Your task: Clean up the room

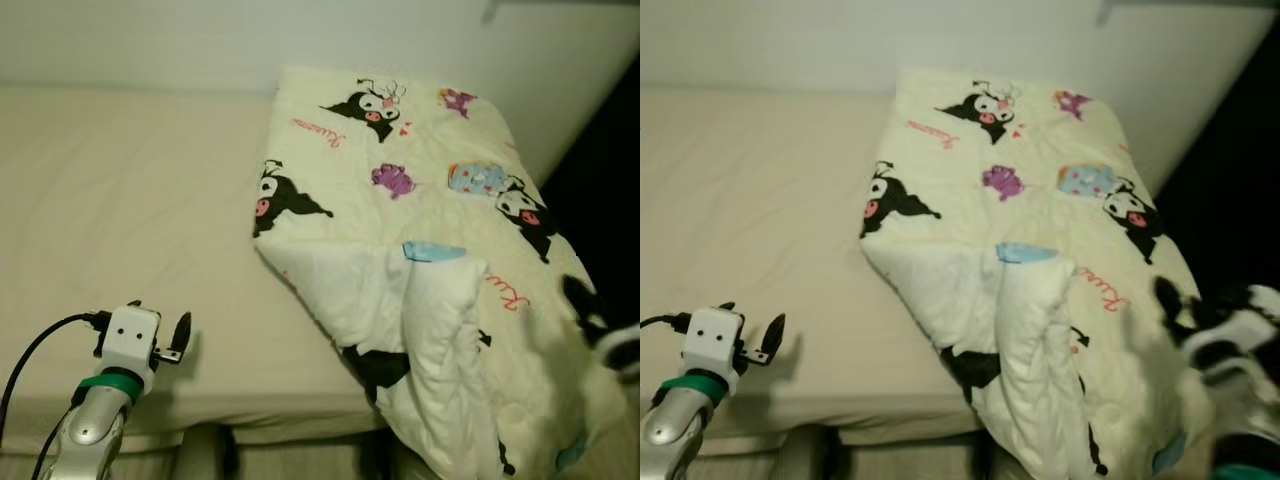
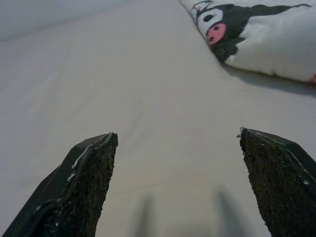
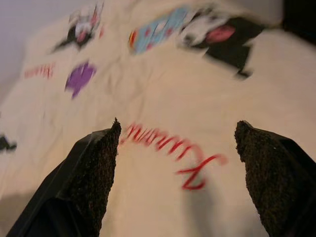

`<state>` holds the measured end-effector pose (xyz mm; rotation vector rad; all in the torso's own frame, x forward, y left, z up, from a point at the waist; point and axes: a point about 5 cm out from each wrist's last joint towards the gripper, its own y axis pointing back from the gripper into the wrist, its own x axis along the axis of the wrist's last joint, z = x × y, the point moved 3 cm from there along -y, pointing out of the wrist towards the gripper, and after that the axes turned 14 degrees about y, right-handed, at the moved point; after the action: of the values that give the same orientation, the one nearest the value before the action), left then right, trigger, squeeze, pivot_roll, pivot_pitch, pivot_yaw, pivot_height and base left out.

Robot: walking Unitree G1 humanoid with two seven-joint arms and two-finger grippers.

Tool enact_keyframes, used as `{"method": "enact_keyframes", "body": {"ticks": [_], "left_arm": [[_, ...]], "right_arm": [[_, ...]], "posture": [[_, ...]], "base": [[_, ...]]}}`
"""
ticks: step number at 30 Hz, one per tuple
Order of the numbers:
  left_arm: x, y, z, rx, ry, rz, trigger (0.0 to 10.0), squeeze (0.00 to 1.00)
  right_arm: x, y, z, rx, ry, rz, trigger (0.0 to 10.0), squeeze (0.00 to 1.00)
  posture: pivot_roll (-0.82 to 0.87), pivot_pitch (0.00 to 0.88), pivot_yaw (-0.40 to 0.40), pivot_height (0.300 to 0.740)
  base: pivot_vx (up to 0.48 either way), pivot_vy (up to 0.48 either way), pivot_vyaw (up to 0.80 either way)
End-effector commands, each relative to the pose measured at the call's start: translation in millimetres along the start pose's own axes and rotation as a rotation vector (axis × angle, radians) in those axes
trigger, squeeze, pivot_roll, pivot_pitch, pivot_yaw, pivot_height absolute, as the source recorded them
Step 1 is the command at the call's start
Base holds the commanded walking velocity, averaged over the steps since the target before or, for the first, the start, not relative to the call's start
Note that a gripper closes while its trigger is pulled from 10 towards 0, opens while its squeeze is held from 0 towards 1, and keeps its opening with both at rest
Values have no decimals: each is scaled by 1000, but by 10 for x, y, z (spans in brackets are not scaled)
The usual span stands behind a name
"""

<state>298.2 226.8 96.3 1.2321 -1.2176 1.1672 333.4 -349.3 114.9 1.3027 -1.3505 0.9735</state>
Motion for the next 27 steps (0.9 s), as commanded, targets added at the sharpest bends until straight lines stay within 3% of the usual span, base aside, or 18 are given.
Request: {"method": "enact_keyframes", "body": {"ticks": [1, 2, 5, 7, 9, 11, 13, 16, 19, 22, 24, 27], "left_arm": [[-74, 38, -9, 0, 4, -25, 10000, 0], [-74, 38, -9, 0, 4, -25, 10000, 0], [-26, 13, 53, -38, 14, -10, 10000, 0], [-19, -4, 60, -42, 13, -8, 10000, 0], [-19, -4, 60, -42, 13, -8, 10000, 0], [4, -30, 74, -49, 19, 1, 10000, 0], [10, -36, 77, -51, 21, 4, 10000, 0], [80, -26, 263, -175, 76, 12, 10000, 0], [198, -7, 441, -296, 128, 37, 10000, 0], [249, -16, 446, -302, 152, 53, 10000, 0], [279, -20, 441, -305, 167, 61, 10000, 0], [415, -31, 407, -327, 225, 95, 10000, 0]], "right_arm": [[-122, -46, -142, 37, 34, -42, 10000, 0], [-122, -46, -142, 37, 34, -42, 10000, 0], [-386, -198, -840, 296, 154, -112, 10000, 0], [-533, -196, -1190, 445, 202, -139, 10000, 0], [-533, -196, -1190, 445, 202, -139, 10000, 0], [-603, -159, -1483, 584, 181, -125, 10000, 0], [-612, -148, -1542, 613, 173, -120, 10000, 0], [-501, 21, -1714, 822, 35, -68, 10000, 0], [-157, 397, -1672, 1120, -214, -19, 10000, 0], [-28, 482, -1610, 1176, -278, 7, 10000, 0], [34, 486, -1564, 1169, -295, 28, 10000, 0], [183, 231, -1115, 864, -268, 120, 10000, 0]], "posture": [[75, 29, 6, 570], [75, 29, 6, 570], [80, 25, -2, 570], [81, 22, -6, 570], [81, 22, -6, 570], [81, 22, -6, 570], [81, 22, -6, 570], [83, 22, -10, 570], [77, 23, -8, 570], [77, 23, -8, 570], [77, 23, -10, 570], [70, 16, -8, 570]], "base": [[0, 0, 0], [0, 0, 0], [0, 0, 0], [0, 0, 0], [0, 0, 0], [0, 0, 0], [0, 0, 0], [0, 0, 0], [0, 0, 0], [0, 0, 0], [0, 0, 0], [0, 0, 0]]}}
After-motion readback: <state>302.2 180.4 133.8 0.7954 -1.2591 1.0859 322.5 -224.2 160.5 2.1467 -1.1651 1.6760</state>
